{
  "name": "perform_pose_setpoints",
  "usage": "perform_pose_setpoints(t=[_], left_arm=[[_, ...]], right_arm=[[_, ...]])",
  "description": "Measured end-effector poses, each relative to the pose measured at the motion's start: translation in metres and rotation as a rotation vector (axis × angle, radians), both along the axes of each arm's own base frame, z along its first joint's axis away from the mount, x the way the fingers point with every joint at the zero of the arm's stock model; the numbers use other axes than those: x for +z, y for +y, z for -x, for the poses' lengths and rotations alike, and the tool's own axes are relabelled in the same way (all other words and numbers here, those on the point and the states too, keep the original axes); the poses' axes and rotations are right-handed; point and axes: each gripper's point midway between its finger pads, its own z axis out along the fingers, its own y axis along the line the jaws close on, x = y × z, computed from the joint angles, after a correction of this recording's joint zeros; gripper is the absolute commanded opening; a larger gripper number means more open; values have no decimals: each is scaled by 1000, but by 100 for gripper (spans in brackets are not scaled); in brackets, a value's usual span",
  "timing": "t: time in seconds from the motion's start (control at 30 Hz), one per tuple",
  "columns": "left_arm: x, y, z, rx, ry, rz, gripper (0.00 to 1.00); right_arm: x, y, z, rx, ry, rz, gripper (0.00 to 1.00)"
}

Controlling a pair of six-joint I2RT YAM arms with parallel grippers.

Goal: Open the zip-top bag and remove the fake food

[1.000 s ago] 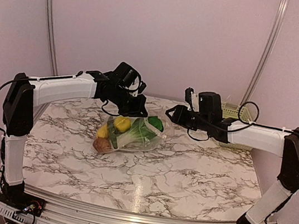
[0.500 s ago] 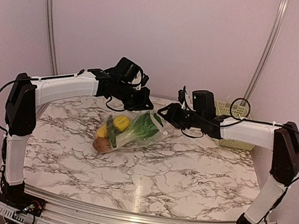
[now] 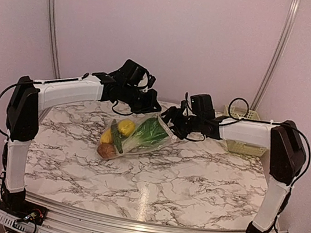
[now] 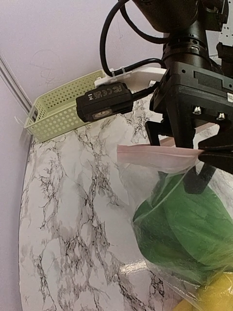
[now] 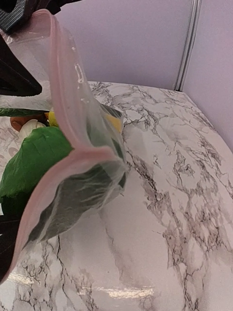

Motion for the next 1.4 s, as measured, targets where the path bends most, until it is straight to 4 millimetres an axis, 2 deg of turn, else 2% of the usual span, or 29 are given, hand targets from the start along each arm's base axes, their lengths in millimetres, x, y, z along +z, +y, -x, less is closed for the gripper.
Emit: perform_pose_setpoints(t=[0.13,0.23,0.47,0.6,0.63,0.7,0.8,0.97,1.2,1.4], left_arm=[[-4,-1,-2,4,-1,-4,0],[-6,0,-4,8,-5,-10,0],[-2,-2,-7,10,-27,3,0],[-3,-5,-7,4,-33,18,0],[-4,-5,-7,3,-32,19,0],[-5,-6,-8,0,-32,25,0],[-12,-7,-7,-3,-25,24,0],[-16,-4,-10,11,-20,17,0],[-19,10,-22,77,7,24,0],[-26,24,-39,146,24,29,0]], right_arm=[[-11,5,-10,-28,66,16,81],[-15,0,-8,-56,109,50,89],[-21,-2,-6,-74,148,62,86],[-38,6,-9,-58,174,39,74],[-46,8,-10,-55,185,40,68],[-60,12,-12,-47,200,44,54],[-69,16,-15,-36,200,35,26],[-53,25,-23,-8,130,-18,1],[-22,28,-22,42,1,-53,0],[30,18,-8,86,-176,-53,0]])
